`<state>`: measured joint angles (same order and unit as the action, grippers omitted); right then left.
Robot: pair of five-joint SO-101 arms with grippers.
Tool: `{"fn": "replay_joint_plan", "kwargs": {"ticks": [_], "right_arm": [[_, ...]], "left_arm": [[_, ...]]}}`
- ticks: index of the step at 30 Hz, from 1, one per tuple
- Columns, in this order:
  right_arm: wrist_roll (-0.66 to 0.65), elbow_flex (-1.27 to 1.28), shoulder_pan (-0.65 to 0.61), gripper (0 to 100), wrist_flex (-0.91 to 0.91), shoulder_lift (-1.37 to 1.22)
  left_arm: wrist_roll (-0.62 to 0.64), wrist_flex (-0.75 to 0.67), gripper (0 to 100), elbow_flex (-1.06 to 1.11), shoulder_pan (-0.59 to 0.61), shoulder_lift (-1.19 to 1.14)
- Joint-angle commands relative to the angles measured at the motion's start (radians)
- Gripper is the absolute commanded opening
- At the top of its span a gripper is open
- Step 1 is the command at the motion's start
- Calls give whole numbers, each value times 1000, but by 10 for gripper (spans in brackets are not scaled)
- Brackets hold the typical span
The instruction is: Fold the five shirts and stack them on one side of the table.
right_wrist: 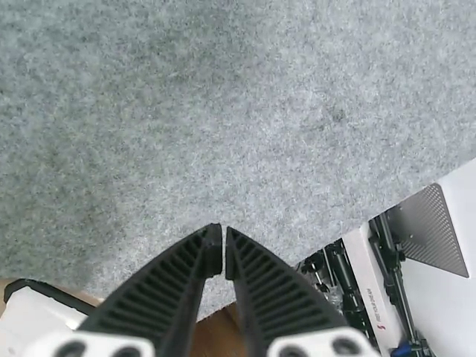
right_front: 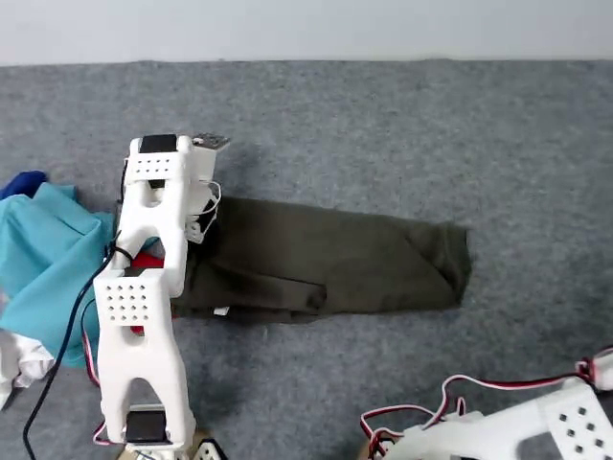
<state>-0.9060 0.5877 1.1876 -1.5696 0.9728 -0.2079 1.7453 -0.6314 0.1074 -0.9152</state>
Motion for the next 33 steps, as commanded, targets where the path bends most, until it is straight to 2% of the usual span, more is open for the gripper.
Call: {"fn": "replay_joint_plan", "kwargs": {"ticks": [1, 6, 12, 15, 24, 33], "right_arm": [[-9, -40, -1, 9, -7, 7], [-9, -40, -1, 9, 4, 7], [-9, -40, -1, 9, 4, 7], [-9, -40, -1, 9, 4, 7], [-9, -40, -1, 9, 4, 7], [-9, -40, -1, 9, -1, 7]], "left_arm": [[0, 12, 13, -8, 0, 81], [0, 12, 13, 116, -115, 339], [5, 9, 13, 252, -342, 614], [58, 8, 14, 257, -453, 669], [80, -29, 14, 196, -717, 631], [187, -23, 14, -196, -813, 361]]}}
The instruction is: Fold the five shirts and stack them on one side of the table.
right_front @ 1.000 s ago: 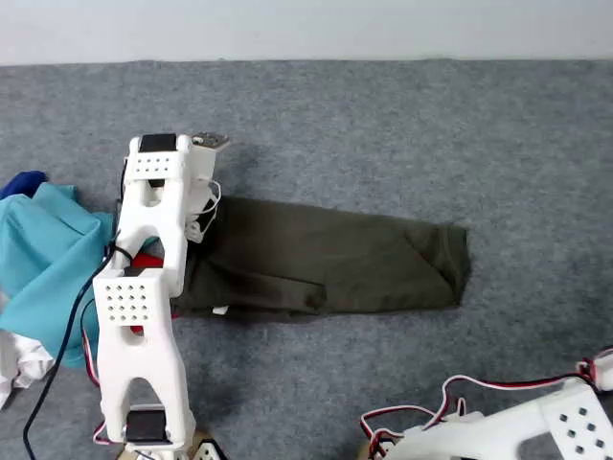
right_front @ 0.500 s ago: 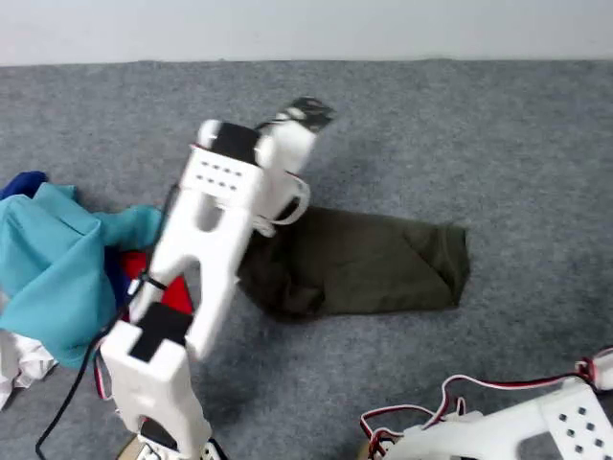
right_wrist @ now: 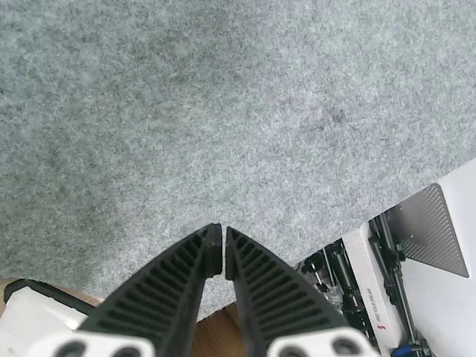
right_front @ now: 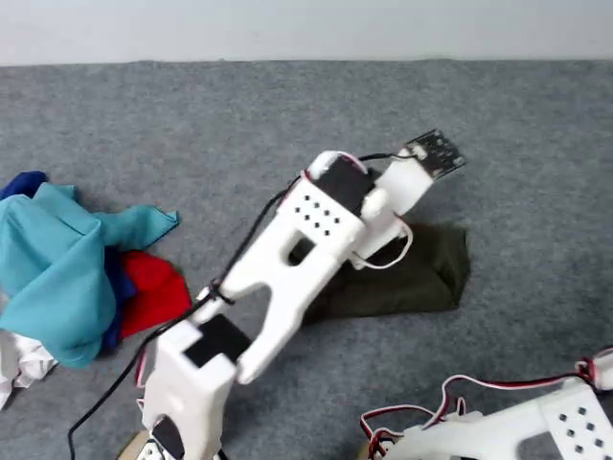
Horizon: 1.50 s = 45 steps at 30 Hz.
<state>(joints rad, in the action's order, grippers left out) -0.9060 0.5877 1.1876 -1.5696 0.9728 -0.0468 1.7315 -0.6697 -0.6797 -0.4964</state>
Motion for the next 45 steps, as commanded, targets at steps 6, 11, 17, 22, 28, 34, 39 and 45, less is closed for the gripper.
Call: {"fn": "replay_joint_plan", "kwargs": {"ticks": [6, 11, 17, 22, 28, 34, 39, 45], "right_arm": [[-9, -40, -1, 9, 2, 7], [-11, -40, -1, 9, 1, 7], [-11, -40, -1, 9, -5, 7], [-11, -40, -1, 9, -5, 7], [-11, -40, -1, 9, -7, 7], [-9, -38, -1, 9, -7, 7], [-8, -38, -1, 9, -35, 7], [-9, -38, -1, 9, -35, 7]], "left_arm": [[68, 20, 14, -427, -78, -259], [68, 20, 27, -561, -123, -367], [101, 20, 281, -590, -133, -394], [101, 21, 262, -587, -87, -319], [57, 25, 28, -582, 68, -276], [-17, 23, 13, -455, 196, -278], [-72, -17, 14, -277, 203, -278], [-74, -130, 14, -143, 181, -279]]}}
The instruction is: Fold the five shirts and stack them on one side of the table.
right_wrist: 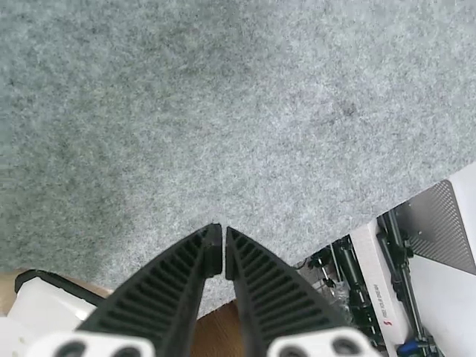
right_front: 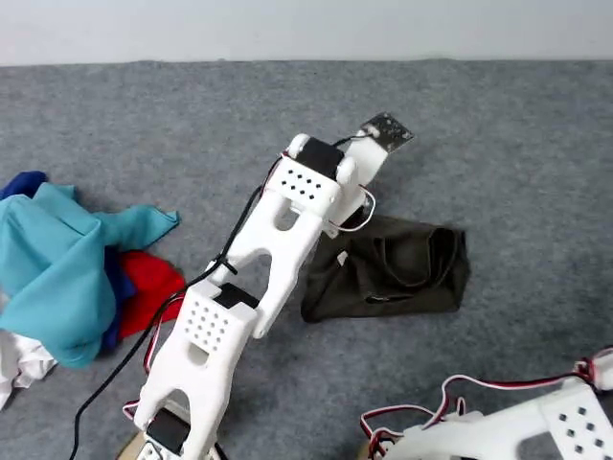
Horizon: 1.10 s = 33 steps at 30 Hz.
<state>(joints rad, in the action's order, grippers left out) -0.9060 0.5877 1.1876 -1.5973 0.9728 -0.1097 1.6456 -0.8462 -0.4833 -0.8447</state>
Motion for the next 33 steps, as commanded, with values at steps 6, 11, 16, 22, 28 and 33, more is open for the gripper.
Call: {"fn": "replay_joint_plan", "kwargs": {"ticks": [6, 11, 16, 22, 28, 33], "right_arm": [[-9, -38, -1, 9, -7, 10], [-9, -38, -1, 9, -7, 8], [-9, -38, -1, 9, -7, 8], [-9, -38, -1, 9, -7, 8], [-8, -38, -1, 9, -7, 7], [-8, -38, -1, 9, -7, 7]], "left_arm": [[-38, 63, 14, 77, -137, 80], [-34, 112, 14, 76, -227, 138], [-32, 112, 14, 188, -324, 292], [-38, 109, 14, 323, -373, 462], [-41, 5, 14, 326, -140, 468], [-95, -95, 14, 323, -12, 344]]}}
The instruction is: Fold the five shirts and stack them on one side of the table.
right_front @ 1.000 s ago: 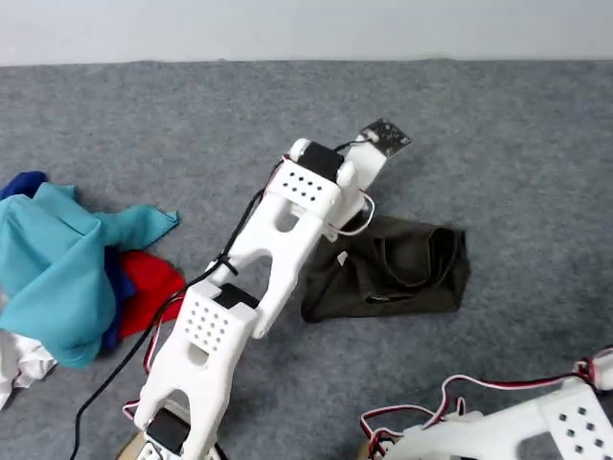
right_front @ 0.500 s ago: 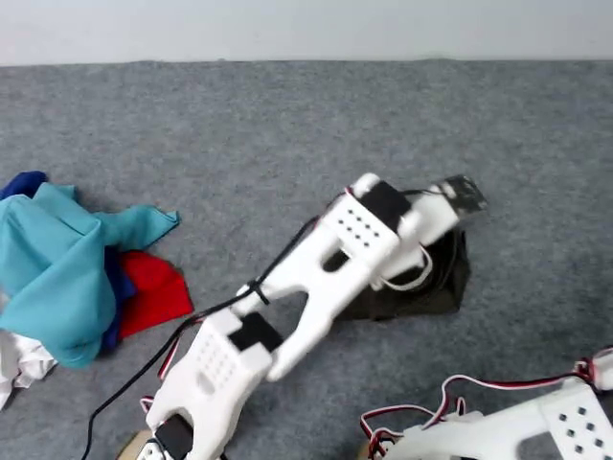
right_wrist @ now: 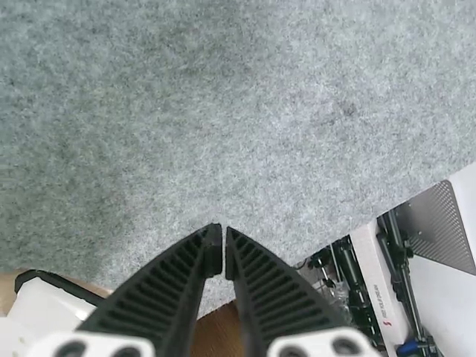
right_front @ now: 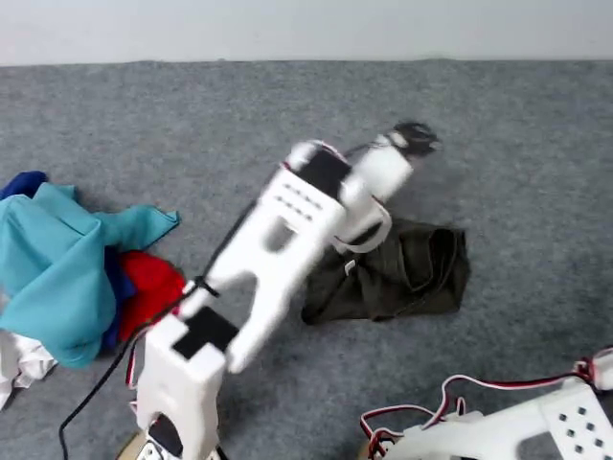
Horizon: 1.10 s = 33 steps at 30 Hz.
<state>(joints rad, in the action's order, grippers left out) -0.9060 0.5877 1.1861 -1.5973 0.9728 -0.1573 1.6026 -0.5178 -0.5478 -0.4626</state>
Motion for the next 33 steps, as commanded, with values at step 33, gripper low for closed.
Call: {"fn": "replay_joint_plan", "kwargs": {"ticks": [33], "right_arm": [[-9, -38, 2, 9, -7, 15]], "left_arm": [[-103, 117, 14, 120, -256, 6]]}}
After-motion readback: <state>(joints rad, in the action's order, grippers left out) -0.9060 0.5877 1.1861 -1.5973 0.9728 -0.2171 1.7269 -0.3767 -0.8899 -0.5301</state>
